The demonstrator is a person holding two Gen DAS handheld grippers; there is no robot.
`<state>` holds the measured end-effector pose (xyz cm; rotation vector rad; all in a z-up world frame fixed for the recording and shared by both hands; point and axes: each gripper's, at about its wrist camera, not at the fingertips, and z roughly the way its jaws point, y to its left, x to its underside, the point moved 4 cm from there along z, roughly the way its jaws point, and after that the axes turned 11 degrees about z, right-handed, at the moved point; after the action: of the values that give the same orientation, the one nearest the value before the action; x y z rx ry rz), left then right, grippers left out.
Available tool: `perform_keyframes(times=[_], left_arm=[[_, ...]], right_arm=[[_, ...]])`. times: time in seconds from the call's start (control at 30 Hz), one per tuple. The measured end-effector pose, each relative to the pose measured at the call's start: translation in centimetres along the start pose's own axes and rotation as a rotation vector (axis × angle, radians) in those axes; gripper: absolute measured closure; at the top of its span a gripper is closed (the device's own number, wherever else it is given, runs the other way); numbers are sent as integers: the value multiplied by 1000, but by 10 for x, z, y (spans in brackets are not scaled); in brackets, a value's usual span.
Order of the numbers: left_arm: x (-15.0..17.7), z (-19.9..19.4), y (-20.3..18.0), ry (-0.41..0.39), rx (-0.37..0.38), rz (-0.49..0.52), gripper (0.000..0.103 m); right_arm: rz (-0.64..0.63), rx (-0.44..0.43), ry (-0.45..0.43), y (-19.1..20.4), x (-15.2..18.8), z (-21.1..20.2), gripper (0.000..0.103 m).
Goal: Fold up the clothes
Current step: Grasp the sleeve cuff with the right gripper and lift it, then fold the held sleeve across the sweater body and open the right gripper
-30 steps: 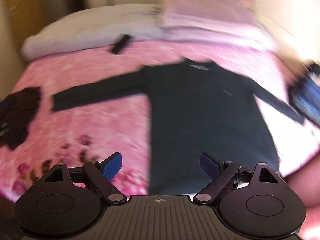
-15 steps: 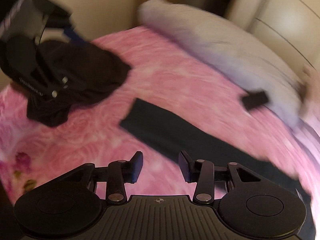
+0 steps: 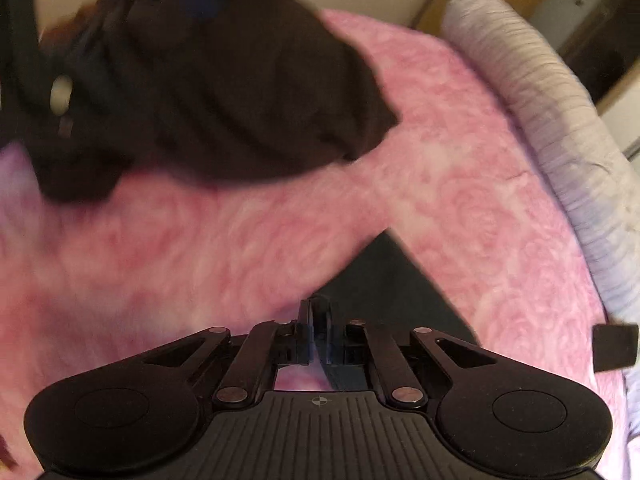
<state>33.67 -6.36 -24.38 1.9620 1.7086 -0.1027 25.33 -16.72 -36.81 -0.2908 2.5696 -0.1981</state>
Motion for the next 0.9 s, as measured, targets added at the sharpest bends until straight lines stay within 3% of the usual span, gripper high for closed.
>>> perform_keyframes(times=[0.13, 0.23, 0.37, 0.47, 0.67, 0.87, 0.9], left_arm=[[-17, -5, -5, -19, 10, 20, 30], [-45, -5, -17, -56, 34, 67, 30], [-99, -8, -43, -127, 66, 170, 30], [-149, -14, -59, -181, 72, 232, 30], [-234, -15, -125, -217, 80, 250, 30], [-284, 17, -226, -130, 20, 295, 30], [-290, 24, -240, -107, 27, 301, 30]], right_arm=[[173, 20, -121, -41, -12, -50, 100], [380, 65, -210, -94, -6, -98, 100], [689, 164, -335, -188, 34, -166, 100], [830, 297, -424, -264, 83, -222, 100], [1145, 447, -386, -352, 281, -255, 100], [1457, 597, -333, -437, 481, -287, 100], [1475, 571, -308, -444, 501, -277, 100]])
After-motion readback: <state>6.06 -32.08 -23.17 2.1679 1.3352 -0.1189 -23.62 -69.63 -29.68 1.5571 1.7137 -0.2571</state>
